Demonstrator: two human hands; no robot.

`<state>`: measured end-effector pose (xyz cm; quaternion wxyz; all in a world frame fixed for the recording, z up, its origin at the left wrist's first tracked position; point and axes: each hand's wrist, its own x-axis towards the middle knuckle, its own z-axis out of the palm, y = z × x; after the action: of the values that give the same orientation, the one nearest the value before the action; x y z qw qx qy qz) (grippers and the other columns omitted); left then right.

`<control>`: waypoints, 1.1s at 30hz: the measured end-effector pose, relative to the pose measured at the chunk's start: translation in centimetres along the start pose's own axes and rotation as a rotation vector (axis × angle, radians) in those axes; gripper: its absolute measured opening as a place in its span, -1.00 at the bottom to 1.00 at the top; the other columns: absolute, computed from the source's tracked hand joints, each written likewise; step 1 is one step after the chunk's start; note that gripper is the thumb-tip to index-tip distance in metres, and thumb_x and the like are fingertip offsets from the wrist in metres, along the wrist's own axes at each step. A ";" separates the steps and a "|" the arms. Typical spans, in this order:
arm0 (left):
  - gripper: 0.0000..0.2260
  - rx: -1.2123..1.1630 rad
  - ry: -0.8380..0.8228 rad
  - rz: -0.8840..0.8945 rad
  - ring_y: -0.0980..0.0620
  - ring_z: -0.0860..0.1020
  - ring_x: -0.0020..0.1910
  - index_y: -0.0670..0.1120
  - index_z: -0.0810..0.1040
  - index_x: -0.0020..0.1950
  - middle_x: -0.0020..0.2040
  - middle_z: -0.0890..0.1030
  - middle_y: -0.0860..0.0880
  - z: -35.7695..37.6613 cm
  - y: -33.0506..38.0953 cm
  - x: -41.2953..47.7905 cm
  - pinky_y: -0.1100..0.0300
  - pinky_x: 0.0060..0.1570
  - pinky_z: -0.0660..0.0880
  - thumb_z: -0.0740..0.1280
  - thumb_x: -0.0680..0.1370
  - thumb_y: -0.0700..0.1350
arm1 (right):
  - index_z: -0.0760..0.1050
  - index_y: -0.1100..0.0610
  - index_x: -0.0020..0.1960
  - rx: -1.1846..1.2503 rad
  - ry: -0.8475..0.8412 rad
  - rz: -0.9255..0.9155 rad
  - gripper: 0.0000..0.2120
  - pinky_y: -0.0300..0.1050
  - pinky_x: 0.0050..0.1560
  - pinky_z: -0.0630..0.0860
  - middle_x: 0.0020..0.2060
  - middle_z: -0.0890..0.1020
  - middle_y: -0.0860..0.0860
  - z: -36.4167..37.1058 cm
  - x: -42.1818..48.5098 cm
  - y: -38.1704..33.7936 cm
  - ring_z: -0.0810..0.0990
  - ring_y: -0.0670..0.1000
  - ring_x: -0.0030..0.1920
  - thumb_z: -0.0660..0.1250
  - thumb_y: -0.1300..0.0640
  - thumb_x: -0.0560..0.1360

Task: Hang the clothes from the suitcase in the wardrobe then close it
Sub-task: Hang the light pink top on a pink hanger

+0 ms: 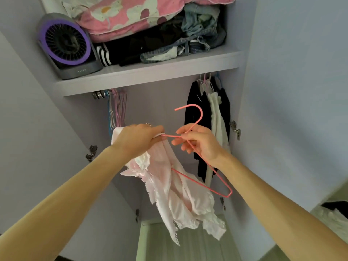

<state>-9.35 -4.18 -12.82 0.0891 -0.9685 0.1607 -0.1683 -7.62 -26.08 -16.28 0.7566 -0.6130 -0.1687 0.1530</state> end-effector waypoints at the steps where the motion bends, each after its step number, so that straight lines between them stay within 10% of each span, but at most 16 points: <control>1: -0.54 -0.001 0.099 0.046 -0.23 0.60 -0.24 -0.01 0.52 0.07 -0.15 0.58 -0.05 -0.1 -0.5 0.2 0.13 -0.40 0.30 -0.01 0.64 0.28 | 0.57 0.23 0.08 0.068 -0.017 0.087 -0.82 -0.17 -0.28 0.49 -0.09 0.72 0.20 -1.0 0.0 -0.1 0.62 0.06 -0.27 0.22 0.23 0.58; 7: -0.45 -0.039 0.363 0.244 -0.24 0.51 -0.39 -0.08 0.61 0.10 -0.22 0.54 -0.12 -2.4 -3.0 1.6 0.00 -0.35 0.47 -0.09 0.71 0.19 | 0.54 -0.03 0.25 -0.385 -0.114 0.435 -0.65 0.06 0.22 0.57 0.10 0.68 0.05 -5.4 1.0 2.9 0.67 0.05 0.05 0.42 0.11 0.48; 13: -0.67 0.026 0.367 0.281 -0.18 0.50 -0.35 -0.07 0.63 0.09 -0.23 0.53 -0.11 -3.7 -3.6 2.0 0.01 -0.30 0.43 0.09 0.69 0.01 | 0.55 -0.12 0.26 -0.603 -0.258 0.319 -0.53 0.03 0.28 0.53 0.20 0.61 -0.12 -1.6 1.7 3.3 0.60 -0.07 0.18 0.54 -0.10 0.39; 24: -0.84 0.165 0.269 0.221 -0.16 0.47 -0.42 -0.08 0.64 -0.03 -0.32 0.48 -0.10 -4.6 -5.1 -0.3 0.03 -0.33 0.45 0.25 0.56 -0.19 | 0.43 0.08 -0.22 -0.922 -0.071 0.059 -0.76 0.04 -0.05 0.55 -0.32 0.56 0.01 3.8 4.6 6.7 0.57 0.11 -0.20 0.25 0.03 0.59; 33: -0.88 0.272 0.143 -0.059 -0.14 0.46 -0.58 -0.13 0.62 -0.08 -0.40 0.46 -0.13 -3.9 -7.2 -2.2 0.18 -0.51 0.29 0.50 0.43 -0.26 | 0.37 0.01 0.03 -1.227 0.232 -0.324 -0.71 0.02 -0.26 0.47 -0.25 0.54 -0.09 -1.6 4.9 4.8 0.55 0.04 -0.27 -0.02 -0.13 0.68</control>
<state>-10.64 2.83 -8.23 0.2027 -0.9374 0.1137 -0.2595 -2.68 -24.38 -20.93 0.2955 -0.9134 -0.2331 -0.1550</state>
